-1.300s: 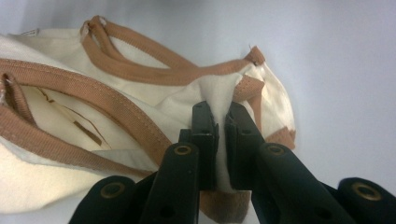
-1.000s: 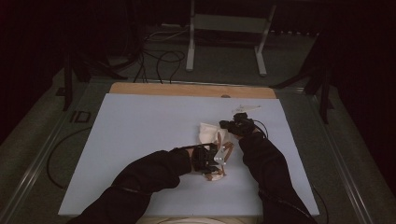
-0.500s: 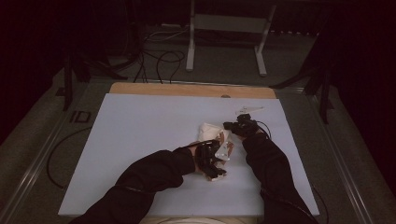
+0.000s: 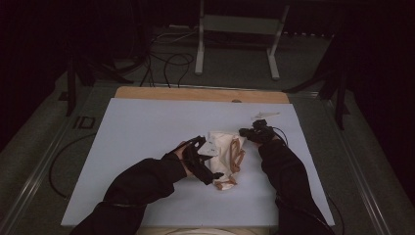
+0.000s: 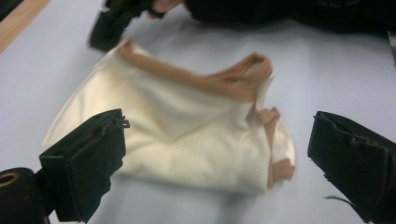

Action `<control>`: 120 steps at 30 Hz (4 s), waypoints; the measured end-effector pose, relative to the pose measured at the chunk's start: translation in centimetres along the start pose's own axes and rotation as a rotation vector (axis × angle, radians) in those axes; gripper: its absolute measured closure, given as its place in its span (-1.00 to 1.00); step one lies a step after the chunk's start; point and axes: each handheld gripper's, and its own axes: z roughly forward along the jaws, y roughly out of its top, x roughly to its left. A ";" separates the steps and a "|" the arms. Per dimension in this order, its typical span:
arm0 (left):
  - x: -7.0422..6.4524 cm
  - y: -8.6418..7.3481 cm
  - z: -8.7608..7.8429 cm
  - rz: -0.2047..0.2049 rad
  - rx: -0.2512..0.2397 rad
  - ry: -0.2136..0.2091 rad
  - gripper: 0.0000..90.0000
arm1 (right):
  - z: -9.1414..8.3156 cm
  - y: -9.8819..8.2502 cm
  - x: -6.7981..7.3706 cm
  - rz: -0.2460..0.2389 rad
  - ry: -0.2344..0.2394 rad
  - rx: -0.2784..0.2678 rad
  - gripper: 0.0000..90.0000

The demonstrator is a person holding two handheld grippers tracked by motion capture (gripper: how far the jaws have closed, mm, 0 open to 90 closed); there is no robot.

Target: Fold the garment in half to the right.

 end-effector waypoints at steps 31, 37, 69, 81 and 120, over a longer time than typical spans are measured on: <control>-1.6 -13.8 -7.5 -0.308 -0.085 0.183 -0.96 | -3.6 3.0 5.9 -0.011 0.060 0.006 -0.20; -2.1 -15.0 -7.8 -0.340 -0.085 0.186 -0.97 | -2.5 2.0 6.0 0.029 0.051 0.101 -0.05; -1.9 -16.6 -9.2 -0.360 -0.183 0.272 -0.99 | -4.6 -5.1 4.6 0.020 -0.121 0.189 0.94; -2.0 -17.3 -9.9 -0.359 -0.202 0.286 -0.99 | -5.8 -3.0 3.7 0.025 -0.098 0.119 0.16; -1.9 -17.8 -9.5 -0.356 -0.211 0.288 -0.99 | -1.3 0.9 0.8 -0.052 -0.142 0.087 0.97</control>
